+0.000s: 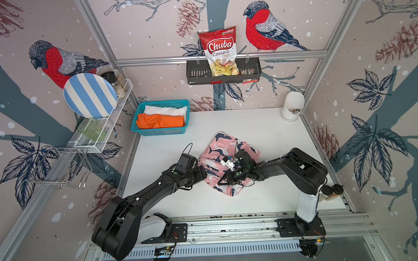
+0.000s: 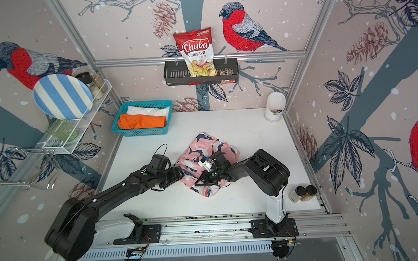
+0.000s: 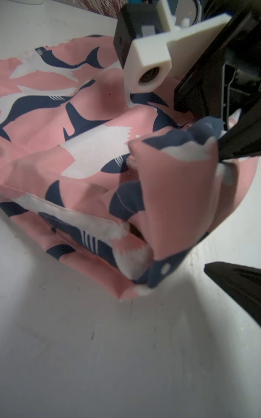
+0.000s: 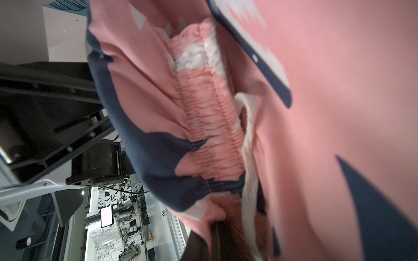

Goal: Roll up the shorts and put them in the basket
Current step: Roll the shorts at the center of the board.

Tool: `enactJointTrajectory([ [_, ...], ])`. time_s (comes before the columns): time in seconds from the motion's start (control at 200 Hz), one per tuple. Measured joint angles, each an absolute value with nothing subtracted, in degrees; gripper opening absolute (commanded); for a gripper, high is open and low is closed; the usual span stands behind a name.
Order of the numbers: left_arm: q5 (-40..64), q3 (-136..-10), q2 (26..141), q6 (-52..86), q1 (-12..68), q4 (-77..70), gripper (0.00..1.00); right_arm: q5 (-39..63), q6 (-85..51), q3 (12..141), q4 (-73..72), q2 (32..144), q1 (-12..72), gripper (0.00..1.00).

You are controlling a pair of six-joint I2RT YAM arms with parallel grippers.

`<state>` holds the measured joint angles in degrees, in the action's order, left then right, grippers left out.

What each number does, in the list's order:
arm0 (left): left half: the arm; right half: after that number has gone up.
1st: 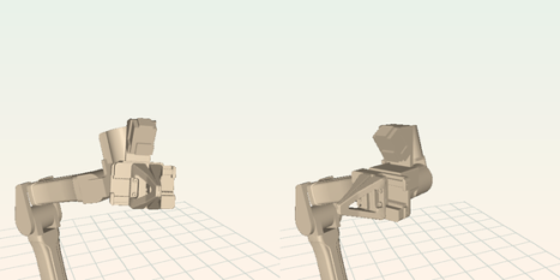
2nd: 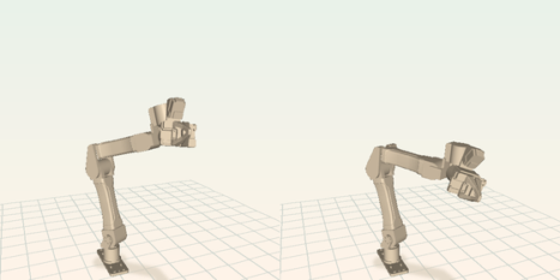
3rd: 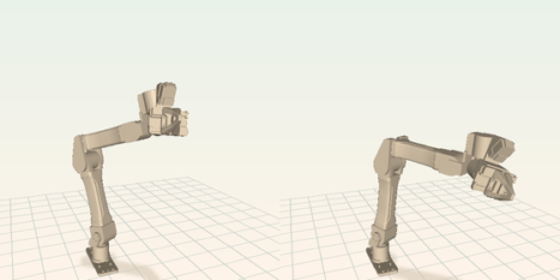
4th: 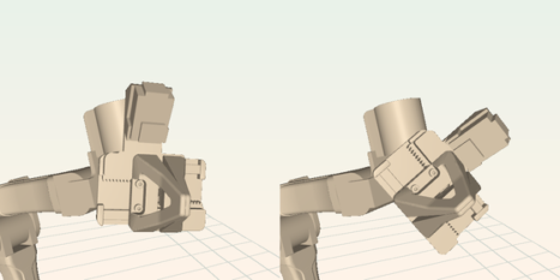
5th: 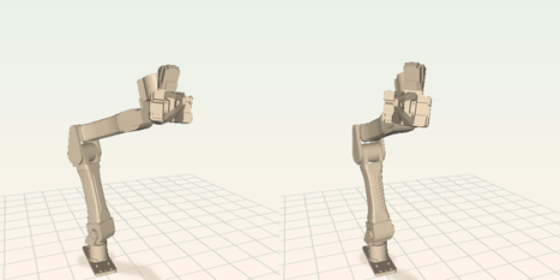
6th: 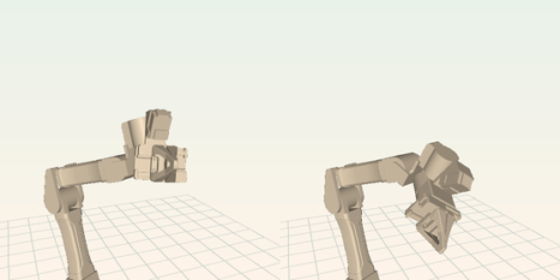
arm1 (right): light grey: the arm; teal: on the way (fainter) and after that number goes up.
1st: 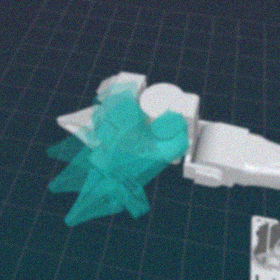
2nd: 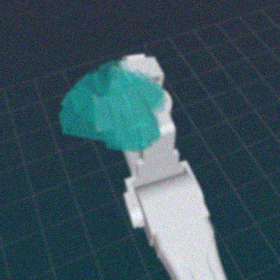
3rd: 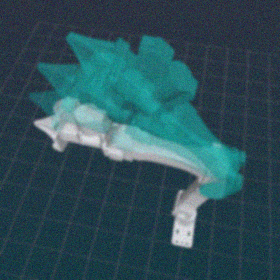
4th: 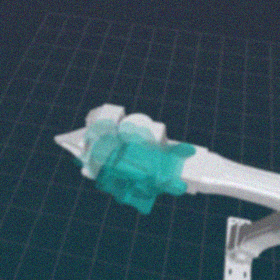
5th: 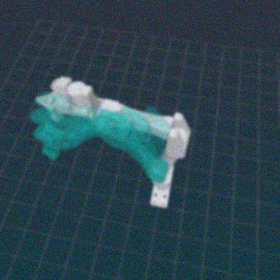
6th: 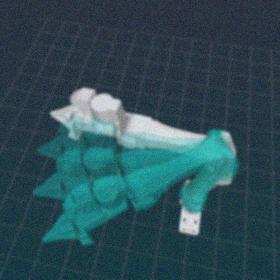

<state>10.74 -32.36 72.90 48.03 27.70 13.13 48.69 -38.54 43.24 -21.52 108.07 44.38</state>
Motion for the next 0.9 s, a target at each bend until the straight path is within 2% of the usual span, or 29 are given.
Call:
enactJointTrajectory([
  [0.06, 10.04, -32.64, 75.18, 47.94, 27.24, 12.29, 0.65, 48.03, -37.34, 43.16, -19.70, 106.67, 44.34, 0.00],
  [0.135, 9.34, -33.52, 77.65, 47.37, 26.74, 11.97, 0.62, 46.78, -35.68, 43.31, -16.93, 104.86, 44.27, 0.09],
  [0.225, 8.97, -35.14, 80.62, 46.28, 26.35, 10.28, 0.45, 43.55, -32.86, 44.73, -11.40, 103.09, 44.31, 0.18],
  [0.345, 9.34, -36.91, 84.29, 44.49, 26.04, 8.60, 0.23, 35.94, -28.77, 48.12, -2.17, 99.98, 45.71, 0.35],
  [0.435, 9.87, -37.60, 86.06, 43.22, 25.98, 7.35, 0.13, 26.02, -25.12, 52.93, 6.24, 96.84, 49.34, 0.49],
  [0.51, 10.41, -37.80, 86.67, 42.68, 25.82, 6.42, 0.10, 16.25, -22.22, 57.56, 12.12, 95.42, 53.43, 0.59],
  [0.7, 10.90, -37.87, 86.78, 41.56, 25.71, 6.13, 0.10, -7.90, -14.92, 66.92, 24.14, 95.92, 66.02, 0.75],
  [0.895, 11.57, -38.24, 86.89, 40.88, 25.65, 6.59, 0.09, -25.28, -7.16, 72.03, 28.97, 105.06, 75.20, 0.79],
])
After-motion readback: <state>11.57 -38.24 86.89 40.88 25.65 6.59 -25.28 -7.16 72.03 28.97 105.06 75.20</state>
